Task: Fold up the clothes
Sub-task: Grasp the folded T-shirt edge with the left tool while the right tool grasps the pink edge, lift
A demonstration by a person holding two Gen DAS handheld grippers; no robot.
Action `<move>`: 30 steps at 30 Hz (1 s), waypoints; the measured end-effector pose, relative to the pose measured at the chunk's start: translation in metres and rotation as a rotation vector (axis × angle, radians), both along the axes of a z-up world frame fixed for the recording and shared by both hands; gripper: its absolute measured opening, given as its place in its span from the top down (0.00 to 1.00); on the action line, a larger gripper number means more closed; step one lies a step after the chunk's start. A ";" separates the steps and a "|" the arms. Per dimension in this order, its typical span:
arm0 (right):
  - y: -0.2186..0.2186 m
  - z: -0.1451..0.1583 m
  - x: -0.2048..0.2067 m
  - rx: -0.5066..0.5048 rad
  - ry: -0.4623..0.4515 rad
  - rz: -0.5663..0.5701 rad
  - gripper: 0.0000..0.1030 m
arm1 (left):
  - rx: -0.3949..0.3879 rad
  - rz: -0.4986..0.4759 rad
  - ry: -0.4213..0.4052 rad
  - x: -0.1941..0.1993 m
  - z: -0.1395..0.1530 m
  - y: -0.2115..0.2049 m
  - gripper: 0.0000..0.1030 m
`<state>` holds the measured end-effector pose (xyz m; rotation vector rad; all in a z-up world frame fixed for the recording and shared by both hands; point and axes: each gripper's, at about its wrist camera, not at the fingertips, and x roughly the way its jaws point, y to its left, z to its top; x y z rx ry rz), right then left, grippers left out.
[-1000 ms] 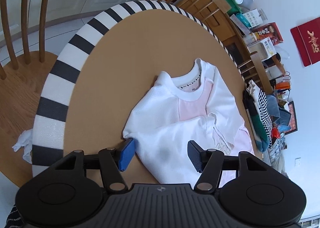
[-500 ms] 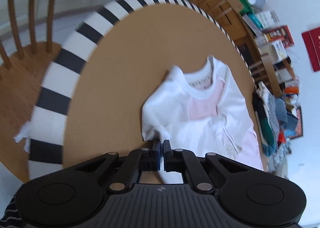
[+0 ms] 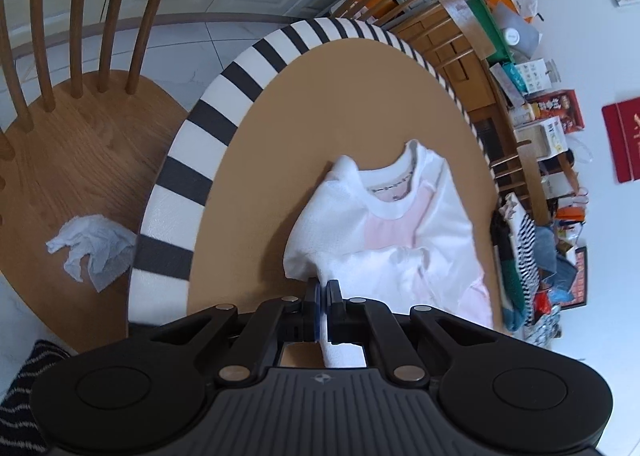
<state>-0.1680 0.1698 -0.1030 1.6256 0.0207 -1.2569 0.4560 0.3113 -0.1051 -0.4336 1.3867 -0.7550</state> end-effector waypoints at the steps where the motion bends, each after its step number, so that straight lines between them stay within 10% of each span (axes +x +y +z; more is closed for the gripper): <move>1: -0.004 0.005 -0.002 -0.008 -0.024 0.004 0.94 | -0.011 0.004 0.007 0.000 0.005 -0.001 0.97; 13: -0.148 0.058 0.014 -0.077 -0.151 -0.011 0.94 | -0.090 0.023 0.057 0.040 0.065 -0.144 0.97; 27: -0.356 -0.014 0.081 0.087 -0.050 -0.090 0.93 | 0.085 0.069 0.002 0.074 -0.013 -0.351 0.96; 30: -0.374 -0.026 0.073 0.110 -0.064 -0.093 0.72 | 0.104 0.132 0.049 0.074 -0.027 -0.361 0.85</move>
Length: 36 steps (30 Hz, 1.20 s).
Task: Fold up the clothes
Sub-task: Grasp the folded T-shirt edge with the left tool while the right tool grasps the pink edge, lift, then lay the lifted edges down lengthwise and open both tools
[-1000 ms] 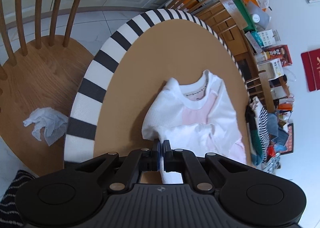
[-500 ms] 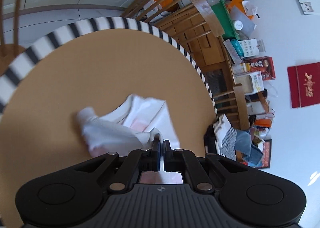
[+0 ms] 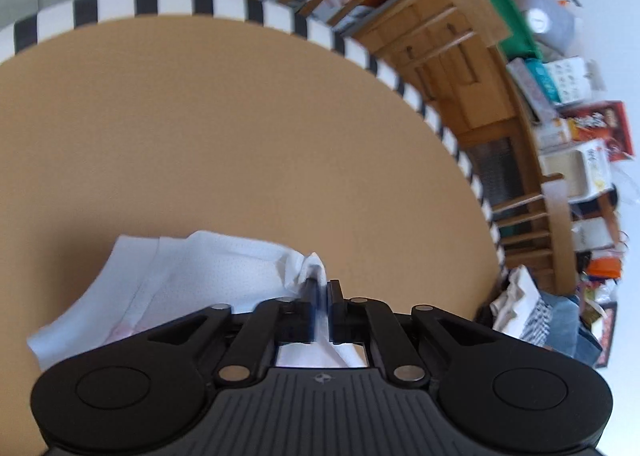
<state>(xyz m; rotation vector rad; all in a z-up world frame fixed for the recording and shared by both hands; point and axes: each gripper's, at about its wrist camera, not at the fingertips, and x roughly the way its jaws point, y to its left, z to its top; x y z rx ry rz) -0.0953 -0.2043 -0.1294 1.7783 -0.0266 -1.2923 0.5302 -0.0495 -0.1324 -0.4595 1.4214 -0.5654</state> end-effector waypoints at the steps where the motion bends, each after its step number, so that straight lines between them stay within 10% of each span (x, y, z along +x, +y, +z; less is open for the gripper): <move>1: -0.006 -0.004 -0.003 0.007 -0.005 -0.001 0.61 | -0.058 0.048 0.010 0.001 -0.001 0.005 0.85; 5: -0.012 0.016 -0.026 -0.203 -0.064 0.064 0.59 | -0.153 0.034 -0.149 -0.010 0.024 0.025 0.70; 9: 0.001 0.044 0.003 -0.409 0.162 0.495 0.65 | -0.159 -0.204 -0.318 -0.055 0.046 0.037 0.69; 13: 0.004 0.007 0.070 -0.307 0.126 0.808 0.92 | -0.138 -0.439 -0.336 -0.122 0.026 0.013 0.59; 22: -0.006 -0.031 0.085 -0.237 0.078 0.563 0.90 | -0.104 -0.401 -0.303 -0.155 -0.019 -0.049 0.59; 27: 0.026 -0.002 0.121 -0.369 0.271 0.840 0.86 | -0.112 -0.437 -0.335 -0.148 -0.015 -0.051 0.50; 36: 0.049 0.030 0.103 -0.494 0.452 0.971 0.88 | -0.120 -0.355 -0.297 -0.163 0.024 0.038 0.45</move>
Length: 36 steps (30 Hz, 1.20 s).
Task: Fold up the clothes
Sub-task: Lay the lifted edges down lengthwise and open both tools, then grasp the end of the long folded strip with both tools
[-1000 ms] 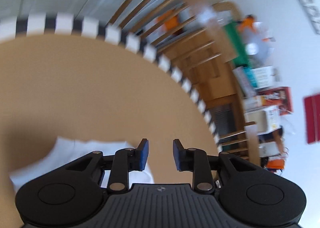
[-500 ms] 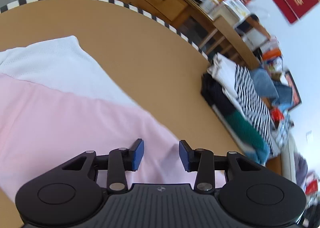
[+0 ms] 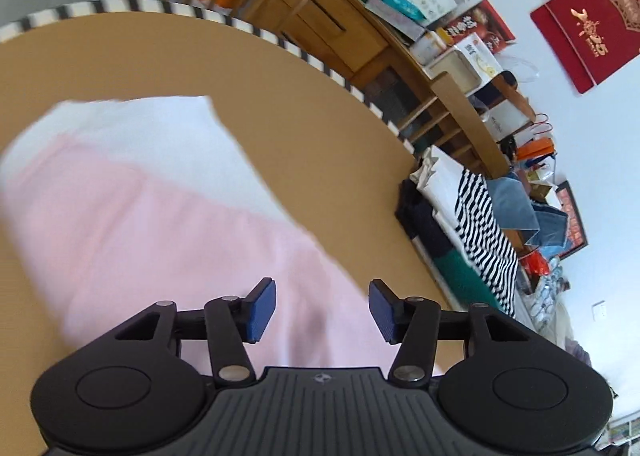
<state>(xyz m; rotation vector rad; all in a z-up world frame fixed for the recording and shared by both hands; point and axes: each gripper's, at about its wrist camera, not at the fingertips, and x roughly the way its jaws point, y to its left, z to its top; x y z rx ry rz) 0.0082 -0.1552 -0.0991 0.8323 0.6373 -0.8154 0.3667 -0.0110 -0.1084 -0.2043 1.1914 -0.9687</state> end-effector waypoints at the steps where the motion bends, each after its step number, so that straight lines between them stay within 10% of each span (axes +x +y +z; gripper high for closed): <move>1: 0.005 0.002 -0.007 -0.021 0.024 0.053 0.88 | 0.015 -0.006 0.010 -0.015 0.000 0.013 0.45; 7: 0.020 0.009 -0.053 -0.123 0.097 0.274 0.83 | 0.056 0.064 0.053 -0.134 -0.011 0.053 0.45; 15: 0.028 0.002 -0.116 -0.004 0.070 0.524 0.71 | 0.129 0.258 0.035 -0.263 -0.014 0.044 0.45; 20: 0.047 -0.006 -0.111 -0.014 0.081 0.694 0.72 | 0.185 0.313 0.036 -0.295 -0.012 0.050 0.43; 22: 0.050 -0.010 -0.105 -0.015 0.079 0.706 0.95 | 0.189 0.330 0.060 -0.297 -0.011 0.056 0.42; 30: 0.047 -0.004 -0.118 0.014 0.187 0.738 0.97 | 0.160 0.346 0.103 -0.296 -0.016 0.070 0.39; 34: 0.015 0.021 -0.133 0.054 0.099 0.732 0.86 | 0.166 0.372 0.148 -0.297 -0.014 0.071 0.38; 36: -0.029 0.036 -0.135 0.075 0.032 0.699 0.59 | 0.159 0.392 0.194 -0.300 -0.013 0.069 0.35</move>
